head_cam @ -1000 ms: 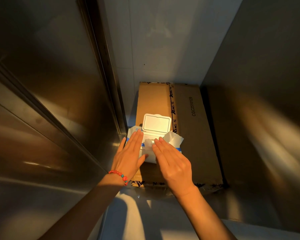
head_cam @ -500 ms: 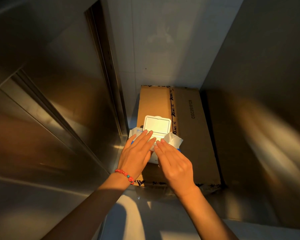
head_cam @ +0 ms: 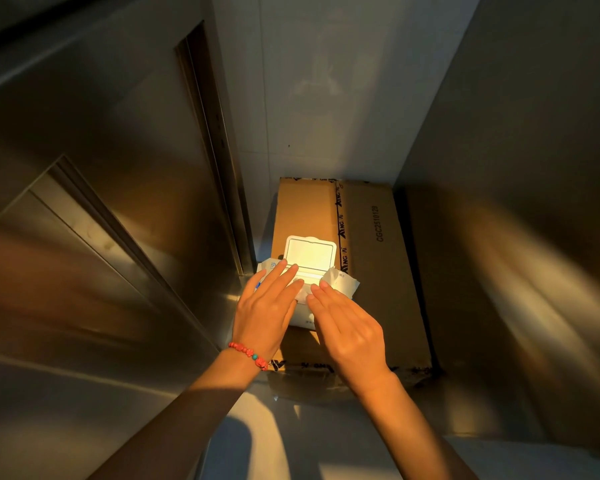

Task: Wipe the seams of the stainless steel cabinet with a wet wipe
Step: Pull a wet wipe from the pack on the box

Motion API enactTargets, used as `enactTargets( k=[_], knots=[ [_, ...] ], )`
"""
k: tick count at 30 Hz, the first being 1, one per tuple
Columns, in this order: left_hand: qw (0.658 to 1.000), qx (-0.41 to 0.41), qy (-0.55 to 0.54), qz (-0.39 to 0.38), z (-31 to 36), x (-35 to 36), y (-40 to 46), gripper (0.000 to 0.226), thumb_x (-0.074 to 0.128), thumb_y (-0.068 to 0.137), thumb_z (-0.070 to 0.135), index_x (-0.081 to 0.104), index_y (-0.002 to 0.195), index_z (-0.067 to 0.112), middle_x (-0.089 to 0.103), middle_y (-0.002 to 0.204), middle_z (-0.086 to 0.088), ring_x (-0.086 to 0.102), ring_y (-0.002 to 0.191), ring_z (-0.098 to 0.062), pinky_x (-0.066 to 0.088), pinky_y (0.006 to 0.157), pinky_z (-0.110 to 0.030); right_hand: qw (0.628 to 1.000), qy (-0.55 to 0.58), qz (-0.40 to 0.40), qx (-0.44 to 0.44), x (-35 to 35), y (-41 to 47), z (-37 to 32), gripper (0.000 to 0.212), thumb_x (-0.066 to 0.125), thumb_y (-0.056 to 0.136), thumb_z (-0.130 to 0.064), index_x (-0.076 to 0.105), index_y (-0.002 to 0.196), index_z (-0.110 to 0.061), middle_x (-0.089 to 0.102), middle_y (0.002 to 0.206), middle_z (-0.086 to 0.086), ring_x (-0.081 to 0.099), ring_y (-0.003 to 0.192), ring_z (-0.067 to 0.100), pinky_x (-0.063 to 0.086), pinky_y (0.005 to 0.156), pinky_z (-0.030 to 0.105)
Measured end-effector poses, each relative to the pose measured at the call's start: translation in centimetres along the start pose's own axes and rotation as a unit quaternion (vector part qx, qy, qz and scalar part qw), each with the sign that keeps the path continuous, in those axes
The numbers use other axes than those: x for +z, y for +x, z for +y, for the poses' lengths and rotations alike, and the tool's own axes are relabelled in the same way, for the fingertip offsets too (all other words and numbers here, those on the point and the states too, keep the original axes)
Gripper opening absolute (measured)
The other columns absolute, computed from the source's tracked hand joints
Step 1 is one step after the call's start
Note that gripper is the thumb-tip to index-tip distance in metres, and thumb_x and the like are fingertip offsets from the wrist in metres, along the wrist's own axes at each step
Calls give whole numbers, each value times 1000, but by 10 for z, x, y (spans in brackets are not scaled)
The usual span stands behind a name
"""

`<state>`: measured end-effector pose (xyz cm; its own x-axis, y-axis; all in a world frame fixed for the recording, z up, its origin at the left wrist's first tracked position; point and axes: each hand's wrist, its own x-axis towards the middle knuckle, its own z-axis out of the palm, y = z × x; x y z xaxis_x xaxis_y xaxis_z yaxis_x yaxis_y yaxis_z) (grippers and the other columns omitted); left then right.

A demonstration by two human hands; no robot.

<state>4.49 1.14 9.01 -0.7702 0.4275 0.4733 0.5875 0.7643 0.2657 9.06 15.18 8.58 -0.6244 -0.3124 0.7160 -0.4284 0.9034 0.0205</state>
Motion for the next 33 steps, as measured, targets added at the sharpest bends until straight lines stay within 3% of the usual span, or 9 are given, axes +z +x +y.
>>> enactTargets(
  k=[9, 15, 18, 22, 26, 30, 33],
  knots=[
    [1000, -15, 2, 22, 7, -14, 1, 42, 86, 52, -5, 74, 91, 1, 69, 103, -18, 65, 98, -38, 52, 76, -59, 1000, 22, -11, 12, -13, 11, -1, 34, 86, 61, -4, 74, 93, 0, 71, 100, 17, 68, 96, 26, 52, 85, 35],
    [998, -32, -10, 56, 14, -25, 8, 36, 82, 58, -6, 73, 93, 1, 68, 106, -17, 63, 102, -38, 49, 82, -60, 999, 22, 33, 8, -22, 20, 0, 17, 59, 86, -2, 73, 93, 2, 70, 101, 18, 68, 98, 28, 54, 83, 37],
    [998, -36, -5, 56, 22, -31, 13, 38, 83, 57, -5, 73, 94, 1, 68, 107, -17, 62, 104, -37, 46, 85, -58, 999, 28, 38, 7, -31, 22, 5, 15, 68, 78, -2, 74, 92, 1, 71, 100, 18, 68, 97, 27, 58, 77, 38],
    [998, -39, 1, 51, 28, -40, 15, 42, 85, 56, -3, 73, 96, 3, 68, 109, -16, 62, 105, -36, 46, 86, -57, 998, 43, 31, 15, -42, 29, 6, 18, 73, 79, -15, 75, 90, -2, 71, 100, 15, 68, 98, 23, 58, 79, 35],
    [998, -37, -3, 54, 32, -49, 16, 41, 84, 59, -4, 73, 97, 4, 67, 111, -16, 61, 107, -37, 43, 89, -56, 998, 56, 22, 31, -54, 35, 9, 33, 57, 90, -30, 74, 93, -2, 71, 103, 14, 68, 99, 22, 54, 84, 31],
    [999, -20, 12, 45, 39, -60, 17, 45, 86, 55, -3, 73, 97, 4, 67, 111, -16, 61, 107, -36, 45, 88, -56, 994, 81, 10, 67, -69, 42, 10, 43, 44, 96, -33, 74, 94, -2, 72, 101, 12, 69, 96, 21, 57, 78, 31],
    [999, -2, 25, 39, 44, -69, 16, 48, 88, 51, -2, 73, 97, 4, 67, 110, -16, 62, 106, -36, 46, 87, -55, 988, 101, -23, 114, -81, 46, 9, 32, 55, 92, -28, 73, 98, -3, 71, 102, 11, 69, 95, 20, 57, 74, 31]
  ],
)
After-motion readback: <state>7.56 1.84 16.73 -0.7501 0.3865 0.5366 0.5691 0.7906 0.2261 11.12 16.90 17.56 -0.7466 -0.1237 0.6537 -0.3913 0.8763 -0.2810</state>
